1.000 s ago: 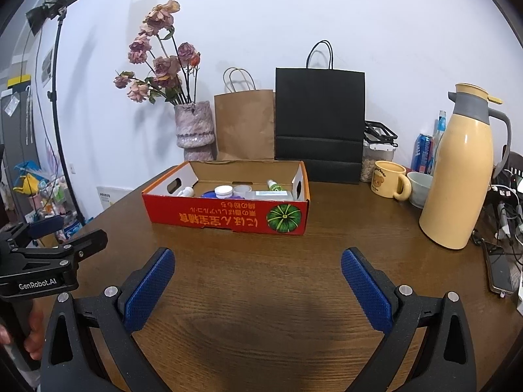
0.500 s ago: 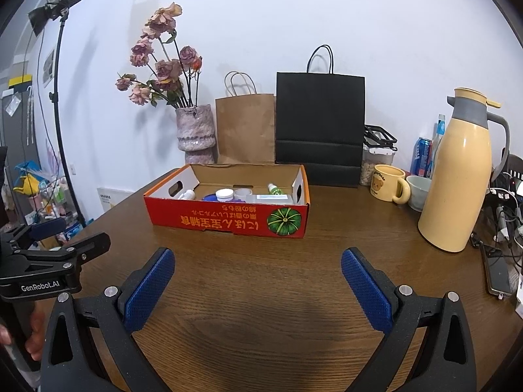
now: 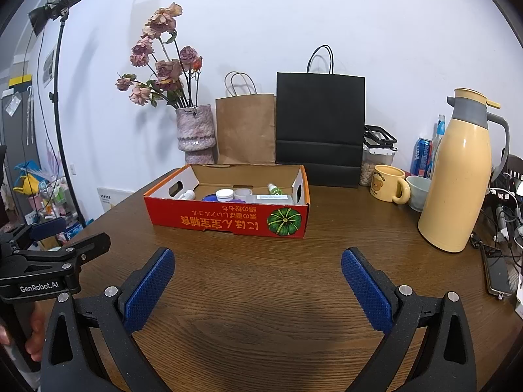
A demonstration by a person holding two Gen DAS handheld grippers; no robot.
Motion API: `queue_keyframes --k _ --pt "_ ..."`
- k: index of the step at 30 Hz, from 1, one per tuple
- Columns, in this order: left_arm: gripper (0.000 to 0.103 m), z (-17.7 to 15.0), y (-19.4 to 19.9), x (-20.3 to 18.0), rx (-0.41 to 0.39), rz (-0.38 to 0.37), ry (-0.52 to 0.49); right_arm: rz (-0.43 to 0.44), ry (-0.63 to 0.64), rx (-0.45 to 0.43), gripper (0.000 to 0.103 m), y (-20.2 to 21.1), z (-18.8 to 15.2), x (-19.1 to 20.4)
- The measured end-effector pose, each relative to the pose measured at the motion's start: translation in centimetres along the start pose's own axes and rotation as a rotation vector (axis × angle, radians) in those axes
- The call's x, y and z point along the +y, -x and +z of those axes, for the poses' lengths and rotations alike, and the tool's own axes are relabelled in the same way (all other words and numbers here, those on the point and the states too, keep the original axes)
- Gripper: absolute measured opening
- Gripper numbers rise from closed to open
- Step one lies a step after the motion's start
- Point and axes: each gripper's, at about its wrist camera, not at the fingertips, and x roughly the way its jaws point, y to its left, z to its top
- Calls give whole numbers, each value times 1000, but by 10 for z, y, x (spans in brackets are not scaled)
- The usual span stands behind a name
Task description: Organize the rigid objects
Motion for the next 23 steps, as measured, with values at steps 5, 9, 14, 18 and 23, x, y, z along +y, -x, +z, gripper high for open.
queue_keyframes --k 5,9,14,18,23 --pt "103 -1 1 0 -2 -9 -5 1 0 0 103 0 0 0" --pt "103 -1 0 1 -1 -11 0 -1 1 2 103 0 0 1" --pt "103 -2 0 3 0 -15 3 -1 1 3 103 0 -1 1" --pt "103 -2 2 3 -7 -6 4 -1 3 5 103 -1 -1 2" --pt "103 -3 0 4 3 -9 8 -1 4 7 103 -2 -3 3"
